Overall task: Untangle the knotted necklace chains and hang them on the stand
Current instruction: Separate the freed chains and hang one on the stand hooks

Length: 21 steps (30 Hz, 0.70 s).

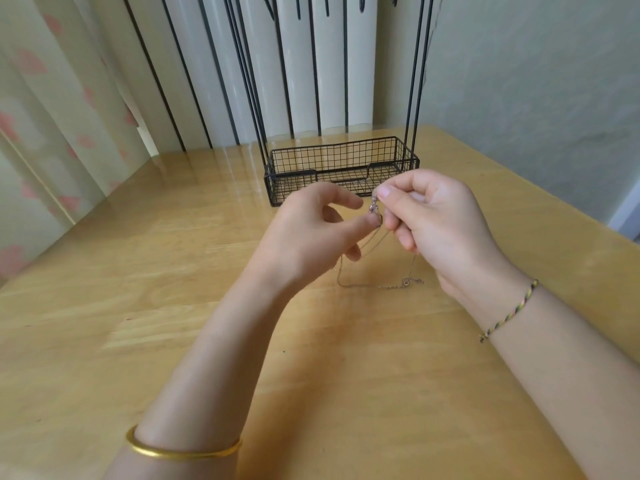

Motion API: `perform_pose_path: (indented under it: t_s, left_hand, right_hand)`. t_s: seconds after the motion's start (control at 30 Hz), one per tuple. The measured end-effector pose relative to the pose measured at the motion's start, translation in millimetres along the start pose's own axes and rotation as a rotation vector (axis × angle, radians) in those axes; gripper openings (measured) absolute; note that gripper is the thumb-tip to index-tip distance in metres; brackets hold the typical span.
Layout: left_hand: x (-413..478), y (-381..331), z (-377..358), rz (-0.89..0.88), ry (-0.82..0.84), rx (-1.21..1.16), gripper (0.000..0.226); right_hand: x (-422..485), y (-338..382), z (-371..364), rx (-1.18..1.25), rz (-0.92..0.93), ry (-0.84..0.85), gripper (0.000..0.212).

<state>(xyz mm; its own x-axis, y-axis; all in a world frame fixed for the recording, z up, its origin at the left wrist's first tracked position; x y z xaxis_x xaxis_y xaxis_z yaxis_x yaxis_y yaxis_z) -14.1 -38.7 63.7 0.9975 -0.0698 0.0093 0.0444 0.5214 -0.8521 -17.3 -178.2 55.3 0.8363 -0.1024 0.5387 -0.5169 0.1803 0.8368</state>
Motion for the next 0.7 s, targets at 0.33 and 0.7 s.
perform_pose_path:
  t_s: [0.33,0.7]
  left_hand:
    - [-5.0,-1.0,-5.8,0.103,0.235,-0.134,0.01]
    - [9.0,7.8,11.3,-0.078,-0.264,-0.081,0.008]
  right_hand:
    - [-0.5,4.9,-0.9,0.039,0.047,0.044,0.008]
    - [-1.9,3.0,-1.9,-0.01,-0.023,0.102,0.017]
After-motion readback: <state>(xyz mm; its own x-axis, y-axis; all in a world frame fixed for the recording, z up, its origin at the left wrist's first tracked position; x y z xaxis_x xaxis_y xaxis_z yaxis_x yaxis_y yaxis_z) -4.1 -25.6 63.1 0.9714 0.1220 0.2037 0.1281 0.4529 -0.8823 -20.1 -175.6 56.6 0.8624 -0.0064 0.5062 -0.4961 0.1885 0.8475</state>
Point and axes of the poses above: each hand's wrist, its own x-axis towards the middle knuckle, its own z-axis out of the back of the hand, y = z × x, the point moved 3 cm from there along x, towards the middle knuckle, and after that the axes turned 14 degrees about z, right-handed, at the moved point
